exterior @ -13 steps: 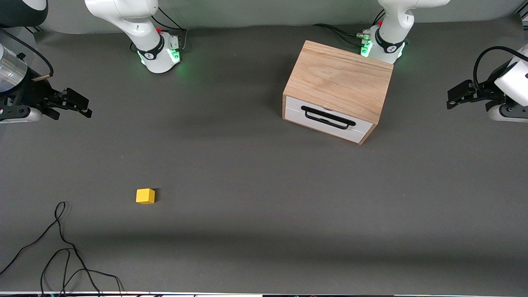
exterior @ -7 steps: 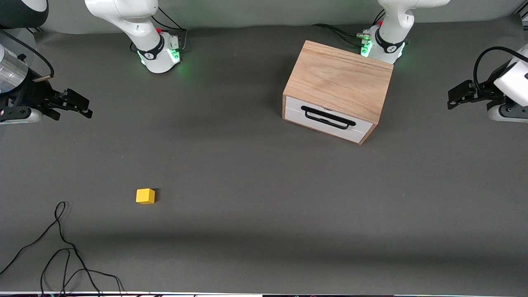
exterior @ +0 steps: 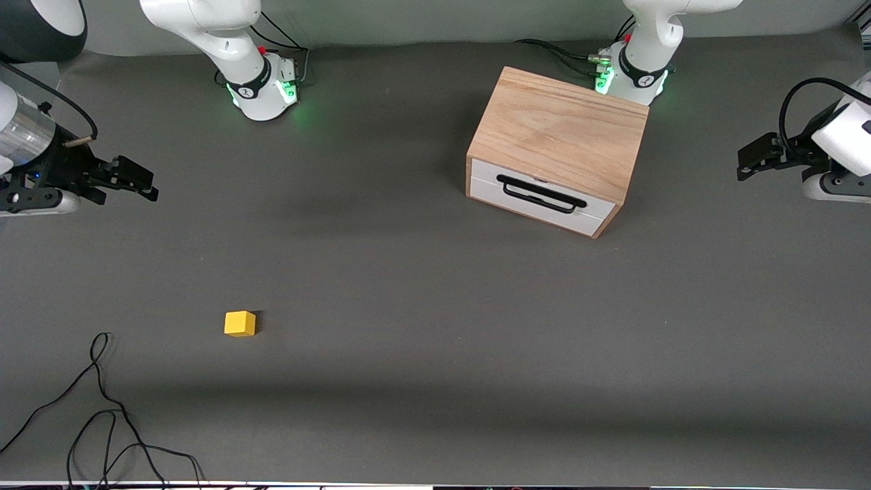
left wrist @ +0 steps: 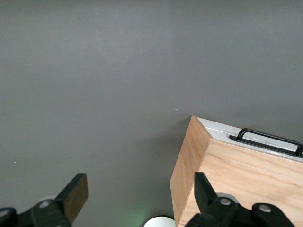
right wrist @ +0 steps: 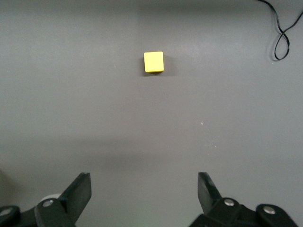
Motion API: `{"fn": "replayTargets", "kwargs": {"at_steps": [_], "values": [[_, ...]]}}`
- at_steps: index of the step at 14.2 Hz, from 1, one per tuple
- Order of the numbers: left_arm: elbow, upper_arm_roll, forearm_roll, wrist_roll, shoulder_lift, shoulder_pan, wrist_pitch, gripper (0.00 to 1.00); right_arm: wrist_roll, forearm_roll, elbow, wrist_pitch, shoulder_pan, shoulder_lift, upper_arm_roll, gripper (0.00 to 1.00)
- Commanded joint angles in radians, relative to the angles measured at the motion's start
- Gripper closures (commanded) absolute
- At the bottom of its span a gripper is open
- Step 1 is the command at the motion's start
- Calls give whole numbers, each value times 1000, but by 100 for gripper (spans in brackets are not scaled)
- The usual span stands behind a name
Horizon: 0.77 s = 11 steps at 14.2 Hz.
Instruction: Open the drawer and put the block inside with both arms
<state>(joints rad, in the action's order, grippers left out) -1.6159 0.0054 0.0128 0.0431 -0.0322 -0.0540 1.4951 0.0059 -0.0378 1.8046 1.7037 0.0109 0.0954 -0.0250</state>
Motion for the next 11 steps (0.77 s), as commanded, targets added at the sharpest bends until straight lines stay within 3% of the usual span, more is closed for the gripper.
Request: {"fn": "replayTargets", "kwargs": {"at_steps": [1, 5, 11], "values": [[4, -2, 9, -29, -3, -15, -13, 0, -21, 3, -137, -2, -6, -127, -3, 0], [10, -94, 4, -320, -3, -32, -12, 0, -15, 6, -228, 11, -9, -264, -3, 0], [44, -335, -1, -1073, 43, -35, -10, 0, -11, 3, -226, 201, -9, -382, -3, 0]]}}
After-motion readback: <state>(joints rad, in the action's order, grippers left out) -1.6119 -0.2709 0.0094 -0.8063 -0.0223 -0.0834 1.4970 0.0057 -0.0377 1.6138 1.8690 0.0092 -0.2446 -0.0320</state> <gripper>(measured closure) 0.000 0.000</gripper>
